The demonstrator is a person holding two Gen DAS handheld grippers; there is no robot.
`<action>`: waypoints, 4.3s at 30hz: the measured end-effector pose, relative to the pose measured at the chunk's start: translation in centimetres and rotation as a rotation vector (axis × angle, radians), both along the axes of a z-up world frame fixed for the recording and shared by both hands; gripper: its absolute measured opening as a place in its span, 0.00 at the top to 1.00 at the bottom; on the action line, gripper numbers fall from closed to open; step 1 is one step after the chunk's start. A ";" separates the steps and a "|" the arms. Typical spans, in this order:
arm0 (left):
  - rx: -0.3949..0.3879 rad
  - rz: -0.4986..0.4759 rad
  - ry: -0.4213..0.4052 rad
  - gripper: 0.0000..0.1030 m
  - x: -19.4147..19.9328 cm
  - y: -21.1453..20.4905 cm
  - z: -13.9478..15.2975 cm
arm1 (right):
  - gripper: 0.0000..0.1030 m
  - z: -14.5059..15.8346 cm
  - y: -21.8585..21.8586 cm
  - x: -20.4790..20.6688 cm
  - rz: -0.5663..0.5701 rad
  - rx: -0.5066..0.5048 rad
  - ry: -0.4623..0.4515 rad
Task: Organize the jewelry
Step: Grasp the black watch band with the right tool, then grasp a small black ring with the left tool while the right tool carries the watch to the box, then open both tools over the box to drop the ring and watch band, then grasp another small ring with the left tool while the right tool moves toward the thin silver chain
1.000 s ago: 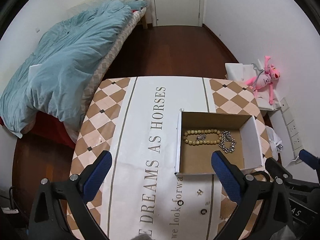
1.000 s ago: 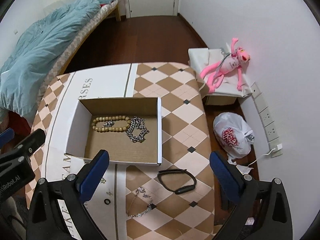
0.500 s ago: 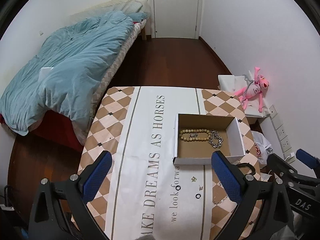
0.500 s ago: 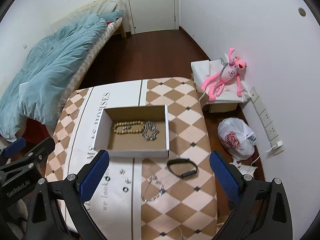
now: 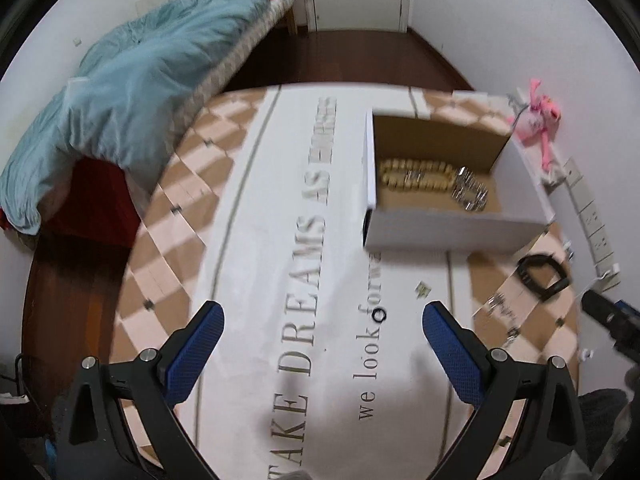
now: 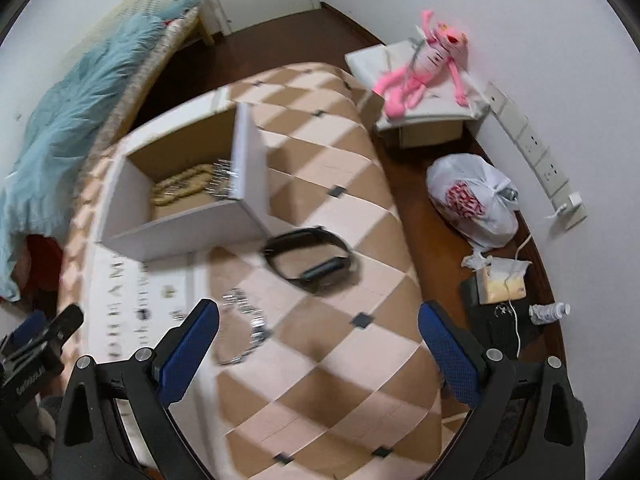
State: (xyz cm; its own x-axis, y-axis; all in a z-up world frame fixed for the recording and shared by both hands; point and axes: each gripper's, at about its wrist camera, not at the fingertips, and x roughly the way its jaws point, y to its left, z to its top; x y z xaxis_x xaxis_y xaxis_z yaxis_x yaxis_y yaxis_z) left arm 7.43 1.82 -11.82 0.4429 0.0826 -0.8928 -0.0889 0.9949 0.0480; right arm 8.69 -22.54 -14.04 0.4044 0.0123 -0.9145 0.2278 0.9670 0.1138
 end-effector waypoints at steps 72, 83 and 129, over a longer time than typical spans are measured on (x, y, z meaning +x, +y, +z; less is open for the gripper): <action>-0.254 -0.202 -0.078 0.91 9.7 -3.3 4.1 | 0.37 2.8 5.8 9.9 0.204 0.086 -0.137; -0.278 -0.154 -0.001 0.44 12.8 -2.6 3.9 | 0.29 1.2 6.4 13.5 0.267 0.107 -0.033; -0.026 -0.006 0.005 0.04 1.0 0.0 -1.6 | 0.11 -5.1 5.4 1.0 0.081 0.007 0.085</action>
State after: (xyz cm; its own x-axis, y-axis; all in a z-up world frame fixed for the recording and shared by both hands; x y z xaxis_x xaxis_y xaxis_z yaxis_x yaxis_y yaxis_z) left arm 8.48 1.84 -13.39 0.4387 0.0566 -0.8968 -0.0826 0.9963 0.0224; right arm 9.67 -17.18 -19.19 0.3232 0.0482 -0.9451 0.1585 0.9818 0.1043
